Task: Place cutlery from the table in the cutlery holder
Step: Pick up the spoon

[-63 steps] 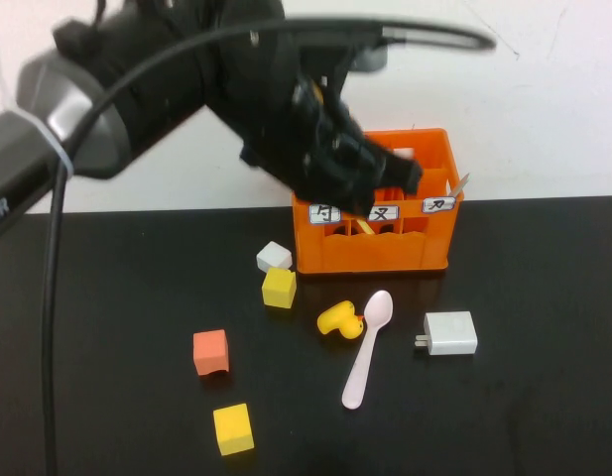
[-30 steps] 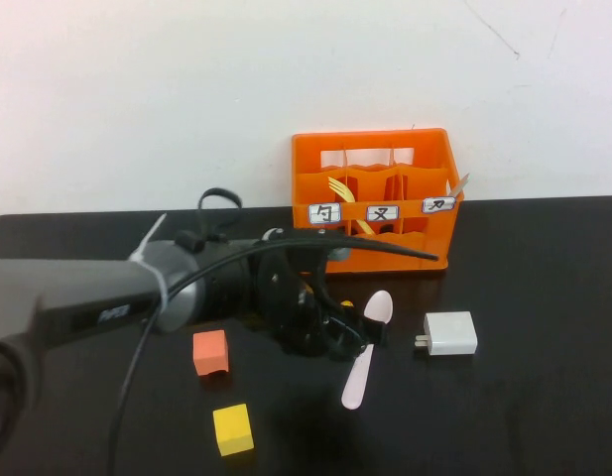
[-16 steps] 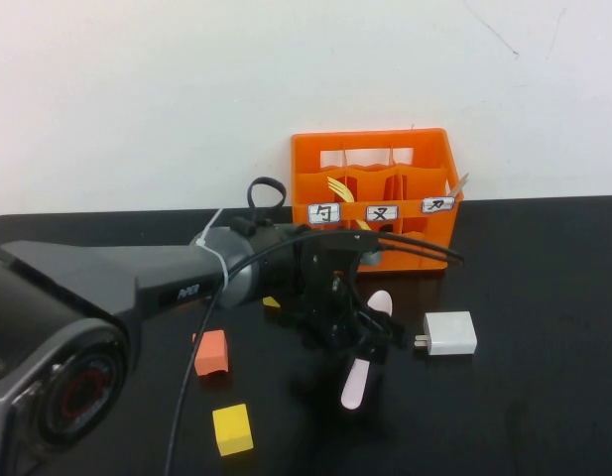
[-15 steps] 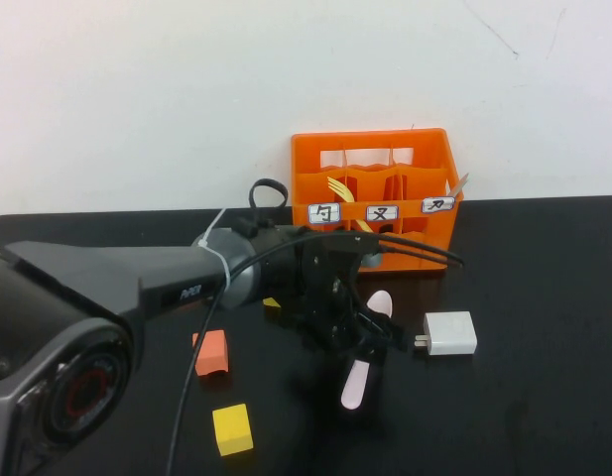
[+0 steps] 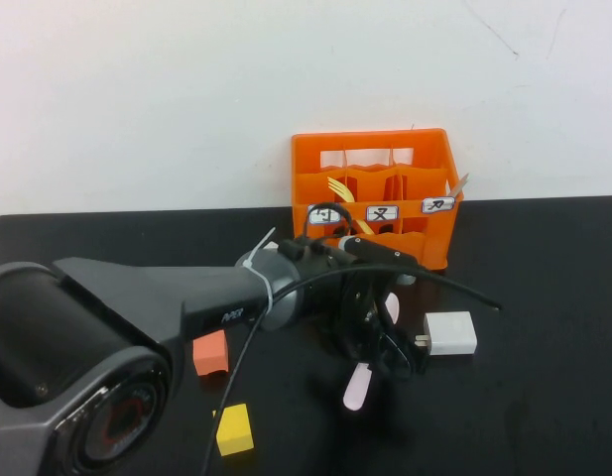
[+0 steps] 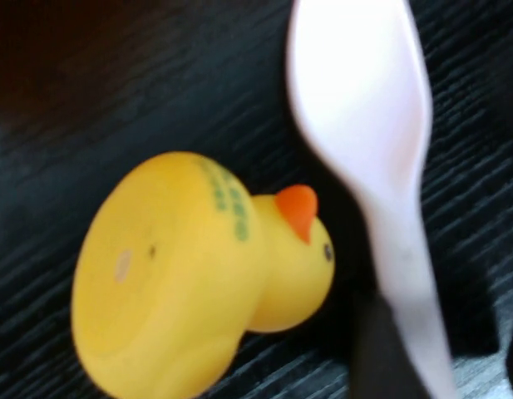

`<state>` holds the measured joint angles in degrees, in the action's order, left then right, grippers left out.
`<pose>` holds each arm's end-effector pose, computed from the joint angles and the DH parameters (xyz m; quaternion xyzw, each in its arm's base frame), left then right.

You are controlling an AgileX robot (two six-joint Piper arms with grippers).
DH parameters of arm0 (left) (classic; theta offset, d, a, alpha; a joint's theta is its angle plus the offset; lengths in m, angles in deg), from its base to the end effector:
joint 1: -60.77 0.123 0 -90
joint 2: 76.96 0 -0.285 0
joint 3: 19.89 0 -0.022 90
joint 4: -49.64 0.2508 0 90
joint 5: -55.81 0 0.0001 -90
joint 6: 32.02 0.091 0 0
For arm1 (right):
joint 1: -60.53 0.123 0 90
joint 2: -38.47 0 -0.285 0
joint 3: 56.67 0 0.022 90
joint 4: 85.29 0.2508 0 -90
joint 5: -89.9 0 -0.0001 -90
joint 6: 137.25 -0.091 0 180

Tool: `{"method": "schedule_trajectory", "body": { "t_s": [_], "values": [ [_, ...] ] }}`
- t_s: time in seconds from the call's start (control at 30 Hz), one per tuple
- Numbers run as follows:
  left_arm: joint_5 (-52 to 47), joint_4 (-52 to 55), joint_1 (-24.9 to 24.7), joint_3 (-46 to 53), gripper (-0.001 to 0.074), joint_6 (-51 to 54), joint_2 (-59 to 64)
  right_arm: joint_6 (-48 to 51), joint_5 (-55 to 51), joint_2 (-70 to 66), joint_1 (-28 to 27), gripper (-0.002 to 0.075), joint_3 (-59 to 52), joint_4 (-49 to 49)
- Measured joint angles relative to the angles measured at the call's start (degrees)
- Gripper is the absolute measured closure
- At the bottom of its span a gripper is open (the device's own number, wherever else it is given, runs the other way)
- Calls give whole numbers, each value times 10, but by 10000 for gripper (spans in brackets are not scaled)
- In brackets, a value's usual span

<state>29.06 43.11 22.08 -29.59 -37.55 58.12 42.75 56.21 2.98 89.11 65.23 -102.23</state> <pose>0.3574 -0.2922 0.1167 0.2351 0.9410 -0.1249 0.2088 0.0879 0.0311 0.2417 -0.2900 0.8407 -0.0153 0.4571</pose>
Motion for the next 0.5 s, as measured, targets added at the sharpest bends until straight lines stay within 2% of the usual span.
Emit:
{"method": "schedule_trajectory", "body": {
  "t_s": [0.17, 0.5],
  "values": [
    [-13, 15, -1, -5, 620, -24, 2, 0, 1, 0, 0, 728, 0, 0],
    [-62, 15, -1, -3, 619, -36, -13, 4, 2, 0, 0, 728, 0, 0]
  ]
}}
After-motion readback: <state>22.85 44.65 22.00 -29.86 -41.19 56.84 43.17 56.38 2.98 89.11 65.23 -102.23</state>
